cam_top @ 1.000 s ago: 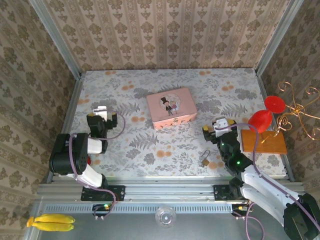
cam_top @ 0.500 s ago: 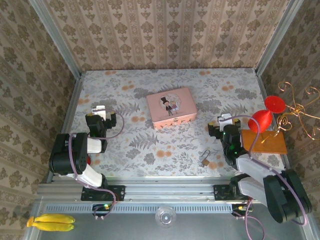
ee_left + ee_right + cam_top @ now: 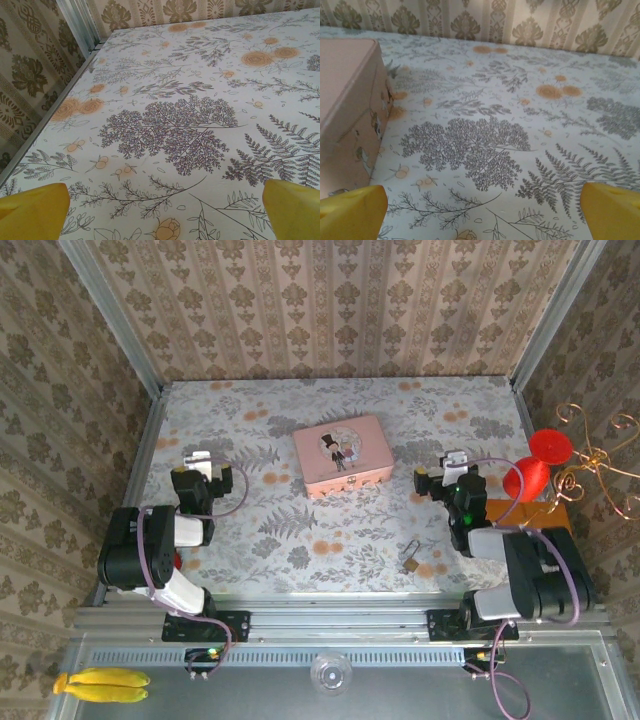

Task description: Unlock the padlock with the key

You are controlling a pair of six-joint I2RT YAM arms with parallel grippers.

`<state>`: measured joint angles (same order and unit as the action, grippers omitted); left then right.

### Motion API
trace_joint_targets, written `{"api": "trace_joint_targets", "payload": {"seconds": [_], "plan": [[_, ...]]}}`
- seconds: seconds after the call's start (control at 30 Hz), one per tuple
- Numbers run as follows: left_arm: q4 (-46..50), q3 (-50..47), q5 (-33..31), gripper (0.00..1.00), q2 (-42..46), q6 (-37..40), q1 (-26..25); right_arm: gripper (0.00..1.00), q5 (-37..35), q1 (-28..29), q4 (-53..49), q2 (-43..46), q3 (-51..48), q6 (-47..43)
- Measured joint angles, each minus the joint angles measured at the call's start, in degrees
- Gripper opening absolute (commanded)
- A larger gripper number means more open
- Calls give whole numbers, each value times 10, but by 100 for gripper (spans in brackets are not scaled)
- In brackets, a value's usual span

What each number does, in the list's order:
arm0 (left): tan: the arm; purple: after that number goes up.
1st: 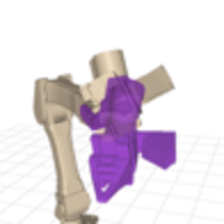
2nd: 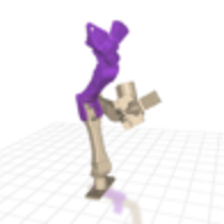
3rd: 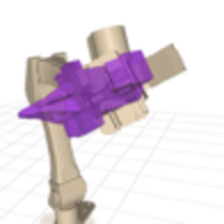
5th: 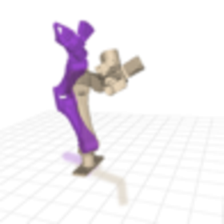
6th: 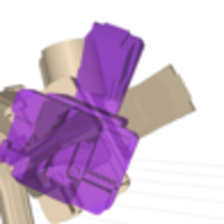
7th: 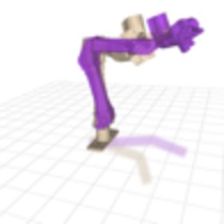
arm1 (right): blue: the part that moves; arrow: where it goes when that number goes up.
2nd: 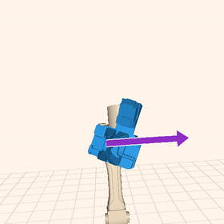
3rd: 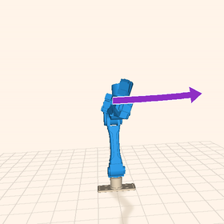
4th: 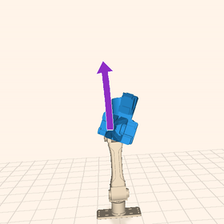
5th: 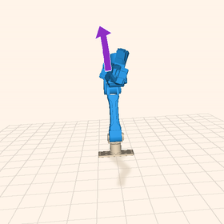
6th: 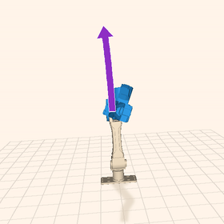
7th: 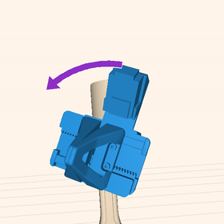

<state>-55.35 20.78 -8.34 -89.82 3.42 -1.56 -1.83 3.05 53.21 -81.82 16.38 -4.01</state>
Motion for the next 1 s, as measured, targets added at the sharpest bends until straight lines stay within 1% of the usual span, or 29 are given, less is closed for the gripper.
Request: {"api": "trace_joint_targets", "payload": {"seconds": [0.1,0.17,0.23,0.33,0.5,1.0], "plan": [[0,0,0,100,0,0,0,100,8,-2,10,-45,2,10],[0,0,0,100,0,0,0,100,3,-3,-6,-55,12,18],[0,0,0,100,0,0,0,100,-12,-4,-26,-57,37,30],[0,0,0,100,0,0,0,100,-29,-12,-26,-57,63,45],[0,0,0,100,0,0,0,100,-42,-13,-33,-57,64,57],[0,0,0,100,0,0,-3,100,-44,-13,-37,-57,64,60]]}}
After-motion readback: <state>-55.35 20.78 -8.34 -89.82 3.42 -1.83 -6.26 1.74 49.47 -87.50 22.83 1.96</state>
